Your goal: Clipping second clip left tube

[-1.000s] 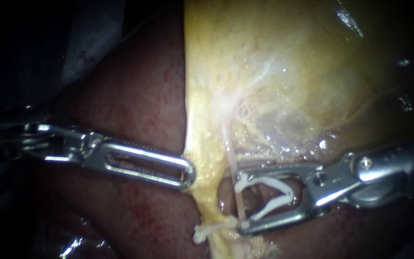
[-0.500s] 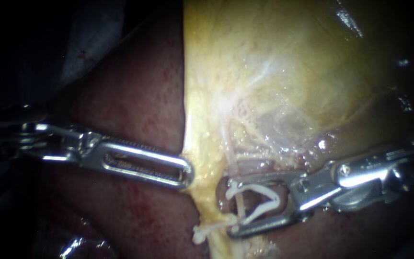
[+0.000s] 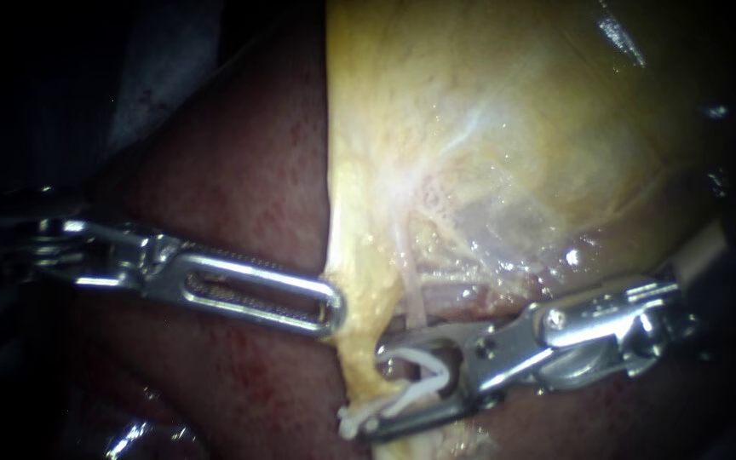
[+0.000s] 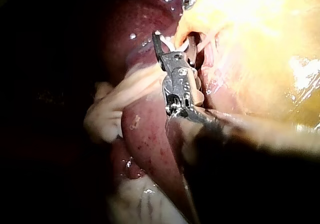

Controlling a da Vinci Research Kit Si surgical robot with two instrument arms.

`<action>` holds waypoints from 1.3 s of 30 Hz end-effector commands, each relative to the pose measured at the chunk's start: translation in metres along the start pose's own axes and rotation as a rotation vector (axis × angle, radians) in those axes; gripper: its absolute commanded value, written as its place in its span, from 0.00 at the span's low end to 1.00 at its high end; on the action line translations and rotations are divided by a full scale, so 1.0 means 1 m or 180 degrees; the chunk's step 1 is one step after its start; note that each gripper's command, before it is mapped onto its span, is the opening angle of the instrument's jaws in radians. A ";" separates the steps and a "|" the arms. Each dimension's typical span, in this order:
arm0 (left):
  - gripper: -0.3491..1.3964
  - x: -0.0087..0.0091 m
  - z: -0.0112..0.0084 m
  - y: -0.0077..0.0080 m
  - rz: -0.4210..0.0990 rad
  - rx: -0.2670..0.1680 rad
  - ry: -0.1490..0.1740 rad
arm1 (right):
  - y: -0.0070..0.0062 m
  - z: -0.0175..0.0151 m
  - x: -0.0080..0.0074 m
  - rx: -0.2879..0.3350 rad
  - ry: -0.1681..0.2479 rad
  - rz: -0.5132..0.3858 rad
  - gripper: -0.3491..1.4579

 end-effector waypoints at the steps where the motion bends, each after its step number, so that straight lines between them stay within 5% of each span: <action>1: 0.00 0.0000 0.0000 0.0000 0.0001 -0.0001 -0.0001 | 0.0001 0.0002 0.0001 -0.0005 0.0000 0.0015 0.46; 15: 0.00 0.0000 0.0002 0.0001 0.0001 -0.0003 -0.0002 | 0.0008 0.0010 -0.0003 0.0026 -0.0013 0.0044 0.43; 19: 0.00 0.0000 0.0002 0.0001 0.0001 -0.0003 -0.0002 | 0.0007 0.0006 -0.0005 0.0094 -0.0030 0.0051 0.30; 24: 0.00 0.0000 0.0002 0.0001 0.0001 -0.0004 -0.0003 | 0.0012 0.0000 -0.0009 0.0188 -0.0101 0.0152 0.00; 39: 0.00 0.0000 0.0003 0.0001 0.0002 -0.0005 -0.0004 | 0.0015 -0.0002 -0.0012 0.0193 -0.0123 0.0264 0.00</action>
